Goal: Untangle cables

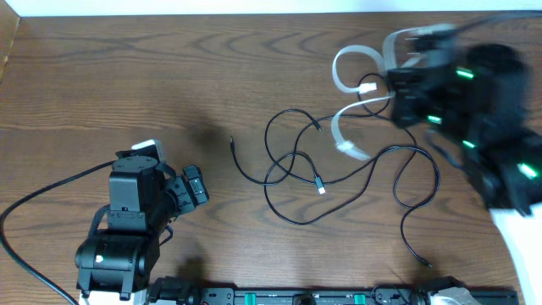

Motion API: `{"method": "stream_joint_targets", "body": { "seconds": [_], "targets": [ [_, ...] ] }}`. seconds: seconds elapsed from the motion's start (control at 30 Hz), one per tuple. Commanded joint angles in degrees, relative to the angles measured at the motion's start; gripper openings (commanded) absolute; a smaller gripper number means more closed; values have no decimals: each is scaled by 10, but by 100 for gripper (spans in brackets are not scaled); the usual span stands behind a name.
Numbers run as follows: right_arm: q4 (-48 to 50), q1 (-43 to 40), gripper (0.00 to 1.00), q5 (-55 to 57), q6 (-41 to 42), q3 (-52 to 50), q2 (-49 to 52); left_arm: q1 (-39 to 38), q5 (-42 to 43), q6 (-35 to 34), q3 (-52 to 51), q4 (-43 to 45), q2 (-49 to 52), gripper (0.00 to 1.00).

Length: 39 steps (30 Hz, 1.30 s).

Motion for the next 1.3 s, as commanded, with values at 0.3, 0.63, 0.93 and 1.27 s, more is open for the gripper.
{"method": "stream_joint_targets", "body": {
  "seconds": [0.3,0.63,0.93,1.27],
  "targets": [
    [-45,-201,1,79,-6,6,-60,2,-1,4,10,-2,0,97],
    [-42,-399,1,49,15,6,80,2,-1,14,10,-12,0,97],
    [51,-556,1,8,56,6,181,2,-1,17,10,-13,0,98],
    [77,-708,1,-81,123,8,345,2,-1,19,10,-28,0,99]
  ]
}}
